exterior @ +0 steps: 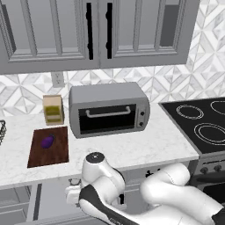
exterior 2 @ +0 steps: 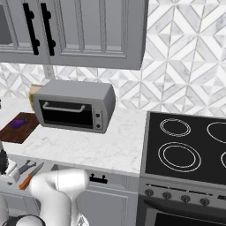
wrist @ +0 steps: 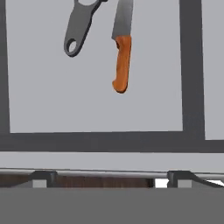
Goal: Place the appropriate cutting tool for cutting the eggplant skin on the cutting board.
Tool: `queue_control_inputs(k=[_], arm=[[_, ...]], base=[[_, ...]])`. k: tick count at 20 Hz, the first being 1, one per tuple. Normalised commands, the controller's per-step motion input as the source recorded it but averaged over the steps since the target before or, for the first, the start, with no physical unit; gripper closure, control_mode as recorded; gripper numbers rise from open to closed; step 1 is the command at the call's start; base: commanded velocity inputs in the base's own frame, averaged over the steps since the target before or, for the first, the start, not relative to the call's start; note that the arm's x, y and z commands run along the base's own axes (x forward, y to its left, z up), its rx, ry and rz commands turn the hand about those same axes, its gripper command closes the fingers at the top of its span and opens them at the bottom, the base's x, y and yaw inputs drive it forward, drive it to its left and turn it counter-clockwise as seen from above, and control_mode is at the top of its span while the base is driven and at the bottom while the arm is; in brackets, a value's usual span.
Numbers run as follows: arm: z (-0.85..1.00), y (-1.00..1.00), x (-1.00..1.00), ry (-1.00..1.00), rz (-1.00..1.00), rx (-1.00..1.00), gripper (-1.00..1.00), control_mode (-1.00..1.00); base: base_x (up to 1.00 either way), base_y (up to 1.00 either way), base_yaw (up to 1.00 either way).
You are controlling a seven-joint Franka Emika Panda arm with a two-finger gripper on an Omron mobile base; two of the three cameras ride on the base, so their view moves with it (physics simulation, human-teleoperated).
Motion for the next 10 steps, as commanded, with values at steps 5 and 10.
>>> queue_control_inputs(k=[5, 10], arm=[[-0.35, 0.33, 0.33, 0.07, 0.02, -0.04, -1.00, -1.00], [-0.33, 0.40, 0.27, 0.06, 0.01, -0.05, -1.00, -1.00]], base=[[0.00, 0.00, 0.00], [0.00, 0.00, 0.00]])
